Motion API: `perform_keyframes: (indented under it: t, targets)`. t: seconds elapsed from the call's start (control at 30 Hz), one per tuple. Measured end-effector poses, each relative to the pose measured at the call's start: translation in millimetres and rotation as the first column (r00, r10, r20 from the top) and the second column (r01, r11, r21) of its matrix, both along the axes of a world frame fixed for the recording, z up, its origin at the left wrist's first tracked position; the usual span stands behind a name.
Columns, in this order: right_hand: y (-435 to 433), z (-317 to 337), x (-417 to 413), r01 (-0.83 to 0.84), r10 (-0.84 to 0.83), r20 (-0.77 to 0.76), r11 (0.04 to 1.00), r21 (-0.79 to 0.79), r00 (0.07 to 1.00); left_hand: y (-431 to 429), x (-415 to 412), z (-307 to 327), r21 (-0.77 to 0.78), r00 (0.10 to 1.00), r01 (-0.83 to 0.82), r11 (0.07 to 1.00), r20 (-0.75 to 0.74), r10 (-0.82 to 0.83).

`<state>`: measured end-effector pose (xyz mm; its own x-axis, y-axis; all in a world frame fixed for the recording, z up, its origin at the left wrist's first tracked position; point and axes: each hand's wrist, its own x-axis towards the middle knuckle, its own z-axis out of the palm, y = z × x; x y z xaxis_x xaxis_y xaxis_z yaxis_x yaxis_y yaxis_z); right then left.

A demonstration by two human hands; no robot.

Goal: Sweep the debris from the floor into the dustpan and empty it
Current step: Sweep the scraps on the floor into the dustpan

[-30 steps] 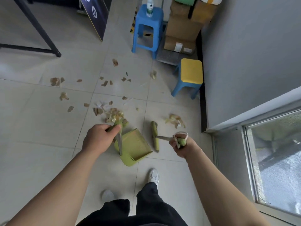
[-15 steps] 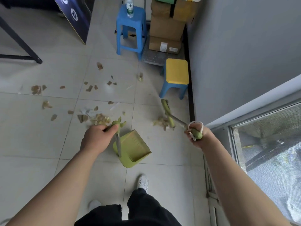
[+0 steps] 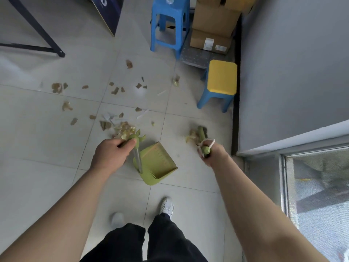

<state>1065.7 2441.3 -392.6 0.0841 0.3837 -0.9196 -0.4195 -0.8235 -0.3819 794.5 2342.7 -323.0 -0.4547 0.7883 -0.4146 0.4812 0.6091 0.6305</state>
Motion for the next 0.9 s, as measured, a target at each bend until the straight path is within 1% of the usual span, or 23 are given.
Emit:
perform_keyframes:
  t: [0.23,0.33,0.47,0.57,0.73,0.8,0.9]
  targets:
    - [15,9,-63,-0.142,0.144,-0.079,0.989,0.030,0.986,-2,-22,5,-0.001,0.998,-0.055,0.999,-0.017,0.055]
    - [27,15,-70,-0.113,0.120,-0.110,0.991,0.071,0.987,2,-37,5,0.016,0.997,-0.075,0.997,-0.014,0.075]
    - [38,25,-68,-0.113,0.129,-0.164,0.988,0.101,0.978,17,-61,5,0.013,0.996,-0.088,0.996,0.033,0.087]
    - [40,32,-69,-0.145,0.150,-0.070,0.987,0.074,0.986,33,-85,8,0.001,0.995,-0.073,0.997,0.061,0.073]
    - [55,36,-83,-0.078,0.077,0.071,0.997,0.013,0.995,56,-130,13,0.008,0.997,-0.046,0.999,0.061,0.046]
    - [65,33,-98,-0.040,0.039,0.092,0.999,0.010,0.995,65,-148,15,0.013,0.998,-0.043,0.999,0.051,0.043]
    - [73,21,-131,-0.006,0.005,0.079,1.000,0.008,0.997,75,-174,17,0.014,0.999,-0.037,0.999,0.036,0.036]
